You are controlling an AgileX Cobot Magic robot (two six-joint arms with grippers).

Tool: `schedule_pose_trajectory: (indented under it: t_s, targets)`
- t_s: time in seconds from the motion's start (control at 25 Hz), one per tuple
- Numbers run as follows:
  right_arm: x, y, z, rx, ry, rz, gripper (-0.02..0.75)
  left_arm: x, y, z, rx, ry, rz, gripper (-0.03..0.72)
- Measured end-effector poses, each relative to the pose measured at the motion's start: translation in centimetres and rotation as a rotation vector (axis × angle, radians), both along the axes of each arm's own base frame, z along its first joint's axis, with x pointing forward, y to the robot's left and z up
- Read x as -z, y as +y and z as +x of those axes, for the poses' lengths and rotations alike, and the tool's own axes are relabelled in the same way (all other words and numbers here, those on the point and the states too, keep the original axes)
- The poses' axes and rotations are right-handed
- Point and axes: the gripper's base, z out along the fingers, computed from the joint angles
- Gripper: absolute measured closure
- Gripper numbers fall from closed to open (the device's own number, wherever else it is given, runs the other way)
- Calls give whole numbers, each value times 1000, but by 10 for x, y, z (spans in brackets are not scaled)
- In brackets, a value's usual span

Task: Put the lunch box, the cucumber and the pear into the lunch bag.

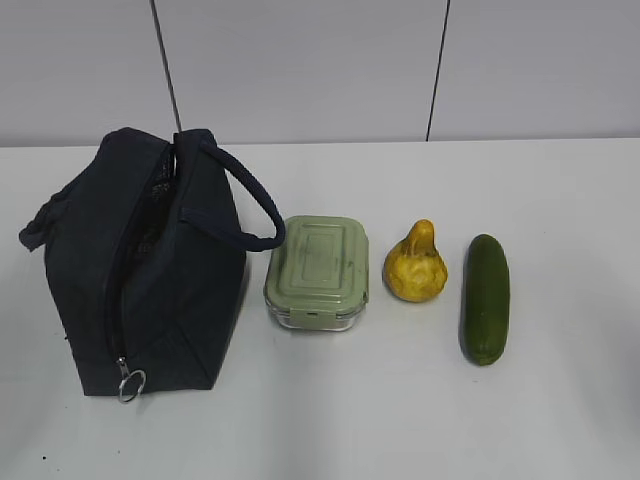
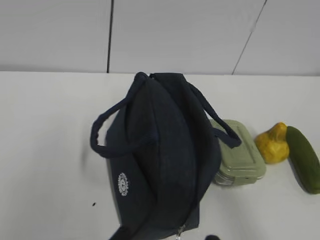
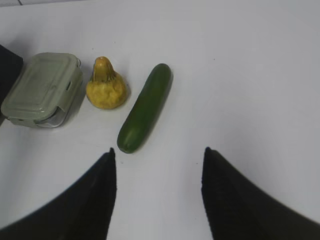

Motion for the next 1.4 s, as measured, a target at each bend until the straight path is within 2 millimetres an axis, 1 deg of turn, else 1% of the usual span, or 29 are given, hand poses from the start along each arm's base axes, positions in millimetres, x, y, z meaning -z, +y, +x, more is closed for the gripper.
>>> schedule_pose_trajectory:
  t_s: [0.08,0.2,0.32,0.44,0.52,0.64,0.84,0.92,1.04,1.28,1.36,1.4]
  targets:
    - [1,1,25,-22,67,0,311,-3,-9,26,11,65,20,398]
    - [1,2,57,-68,156,-7,311,6,-23,68,33,170,74,394]
    - [3,3,81,-111,243,-18,311,21,-27,95,10,243,81,393]
    - [2,3,99,-129,287,-16,311,31,-23,111,-12,273,75,391]
    - [0,4,109,-132,294,-7,311,35,-21,118,6,290,52,391]
    - [-5,5,122,-144,290,7,311,39,-25,125,51,294,24,391]
    - [-11,7,142,-175,281,19,311,52,-28,136,70,344,36,391]
    - [-9,7,150,-177,292,31,311,57,-29,139,71,371,33,391]
    - [-5,9,158,-189,308,50,311,62,-30,144,69,393,32,391]
    - [3,12,165,-223,323,73,311,77,-34,157,70,440,15,391]
    - [3,13,166,-232,319,82,311,82,-36,161,76,450,4,425]
    - [3,14,166,-238,318,86,311,85,-36,163,76,454,2,473]
